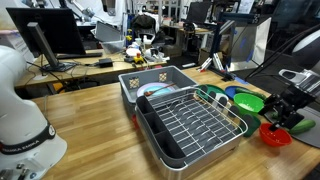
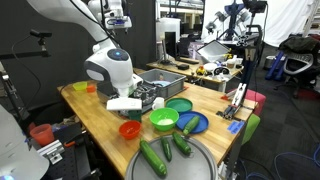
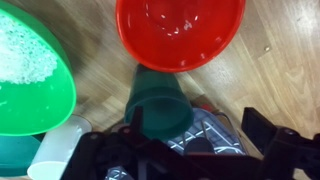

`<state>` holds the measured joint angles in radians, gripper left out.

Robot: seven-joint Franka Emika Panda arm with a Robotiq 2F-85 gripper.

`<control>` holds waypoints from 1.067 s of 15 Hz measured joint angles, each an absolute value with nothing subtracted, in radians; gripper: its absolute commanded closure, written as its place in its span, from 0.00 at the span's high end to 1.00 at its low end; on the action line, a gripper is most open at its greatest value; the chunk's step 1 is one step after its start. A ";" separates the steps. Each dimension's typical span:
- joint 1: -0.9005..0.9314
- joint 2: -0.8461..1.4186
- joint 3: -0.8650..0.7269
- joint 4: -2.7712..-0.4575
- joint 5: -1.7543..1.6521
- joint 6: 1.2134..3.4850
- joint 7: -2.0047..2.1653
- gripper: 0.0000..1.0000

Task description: Pour the contents in the dark green cup into the orange bowl

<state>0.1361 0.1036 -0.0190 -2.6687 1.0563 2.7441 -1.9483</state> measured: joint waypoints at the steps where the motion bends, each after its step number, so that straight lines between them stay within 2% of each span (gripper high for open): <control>1: 0.133 0.109 -0.021 -2.666 1.080 2.748 -1.966 1.00; 16: 0.124 0.250 -0.031 -2.551 1.136 2.745 -2.039 1.00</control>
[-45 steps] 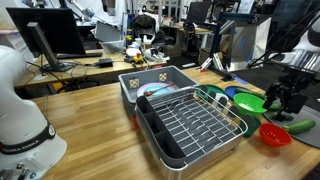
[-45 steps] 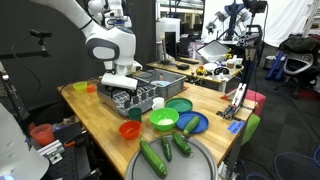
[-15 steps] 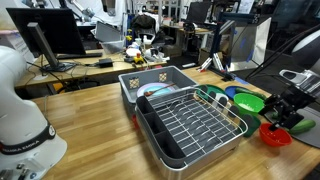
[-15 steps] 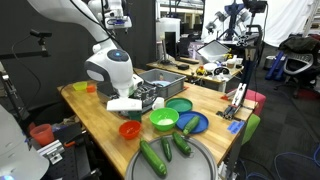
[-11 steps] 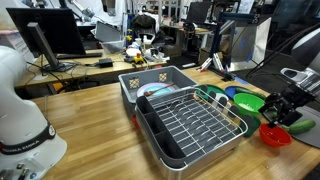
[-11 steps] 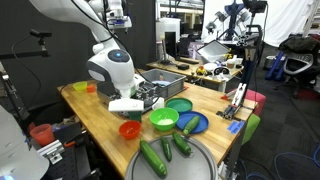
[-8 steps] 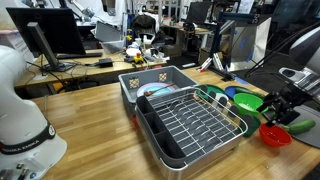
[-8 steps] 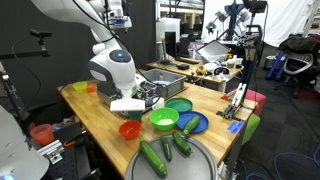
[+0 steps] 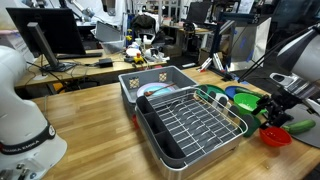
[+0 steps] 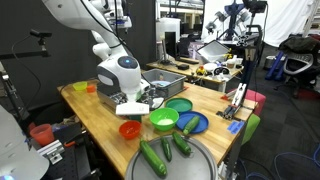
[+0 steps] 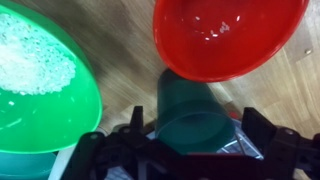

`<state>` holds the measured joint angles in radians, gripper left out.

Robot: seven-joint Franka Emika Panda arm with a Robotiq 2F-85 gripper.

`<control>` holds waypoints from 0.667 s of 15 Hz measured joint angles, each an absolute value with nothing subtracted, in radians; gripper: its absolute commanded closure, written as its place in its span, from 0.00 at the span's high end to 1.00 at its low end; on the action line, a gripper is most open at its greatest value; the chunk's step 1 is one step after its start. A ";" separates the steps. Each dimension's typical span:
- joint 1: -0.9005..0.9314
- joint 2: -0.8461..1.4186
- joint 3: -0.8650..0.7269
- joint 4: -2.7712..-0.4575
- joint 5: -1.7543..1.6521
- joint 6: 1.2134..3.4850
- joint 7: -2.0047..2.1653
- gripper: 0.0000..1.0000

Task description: Pour the contents in the dark green cup into the orange bowl

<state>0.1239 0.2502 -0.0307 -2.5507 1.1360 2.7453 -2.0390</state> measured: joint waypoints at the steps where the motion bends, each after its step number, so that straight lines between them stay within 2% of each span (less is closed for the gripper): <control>1: 0.124 0.260 -0.031 -2.543 1.136 2.744 -2.040 1.00; 10: 0.126 0.328 -0.015 -2.483 1.136 2.720 -2.042 1.00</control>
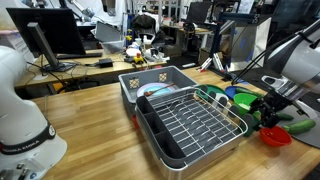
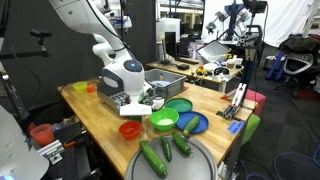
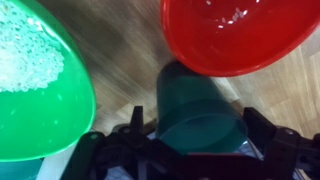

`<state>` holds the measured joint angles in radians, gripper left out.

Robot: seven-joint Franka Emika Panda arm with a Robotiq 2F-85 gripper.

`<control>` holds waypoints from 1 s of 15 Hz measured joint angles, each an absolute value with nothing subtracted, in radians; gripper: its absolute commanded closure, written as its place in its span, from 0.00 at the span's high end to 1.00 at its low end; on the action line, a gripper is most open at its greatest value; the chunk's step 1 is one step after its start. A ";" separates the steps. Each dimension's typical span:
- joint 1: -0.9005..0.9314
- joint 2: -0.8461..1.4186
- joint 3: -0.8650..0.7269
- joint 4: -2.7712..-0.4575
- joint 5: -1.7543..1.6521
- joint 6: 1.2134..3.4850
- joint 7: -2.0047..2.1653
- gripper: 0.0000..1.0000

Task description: Pour the contents in the dark green cup into the orange bowl

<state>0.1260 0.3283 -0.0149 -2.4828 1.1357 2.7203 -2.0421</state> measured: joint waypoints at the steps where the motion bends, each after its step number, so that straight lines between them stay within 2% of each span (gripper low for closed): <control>1: 0.126 0.334 -0.013 -2.477 1.135 2.715 -2.042 1.00; 4: 0.126 0.349 -0.011 -2.460 1.135 2.701 -2.042 0.98; 5: 0.126 0.353 -0.011 -2.458 1.135 2.698 -2.043 0.82; 8: 0.126 0.359 -0.011 -2.455 1.135 2.692 -2.044 0.60; 9: 0.125 0.359 -0.011 -2.454 1.135 2.690 -2.045 0.56; 15: 0.124 0.359 -0.011 -2.447 1.135 2.681 -2.046 0.53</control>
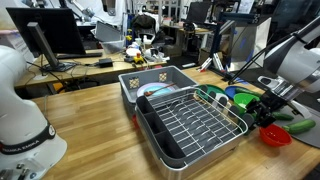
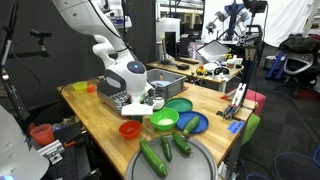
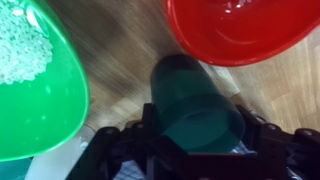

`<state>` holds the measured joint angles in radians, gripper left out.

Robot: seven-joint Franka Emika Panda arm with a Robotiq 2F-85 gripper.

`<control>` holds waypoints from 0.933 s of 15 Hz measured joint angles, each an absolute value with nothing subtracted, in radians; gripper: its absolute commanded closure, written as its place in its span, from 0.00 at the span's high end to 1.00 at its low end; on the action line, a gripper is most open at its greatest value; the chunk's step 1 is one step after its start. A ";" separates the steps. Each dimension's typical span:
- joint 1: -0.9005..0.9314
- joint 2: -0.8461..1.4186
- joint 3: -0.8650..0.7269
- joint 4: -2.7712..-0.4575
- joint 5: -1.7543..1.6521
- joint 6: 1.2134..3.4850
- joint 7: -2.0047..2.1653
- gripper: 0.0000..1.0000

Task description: Pour the contents in the dark green cup into the orange bowl

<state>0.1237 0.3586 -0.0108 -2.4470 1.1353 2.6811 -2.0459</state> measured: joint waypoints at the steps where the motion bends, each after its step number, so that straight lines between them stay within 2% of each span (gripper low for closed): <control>1: 0.124 0.359 -0.011 -2.447 1.135 2.680 -2.046 0.53; 14: 0.117 0.278 -0.037 -2.481 1.135 2.669 -2.061 0.53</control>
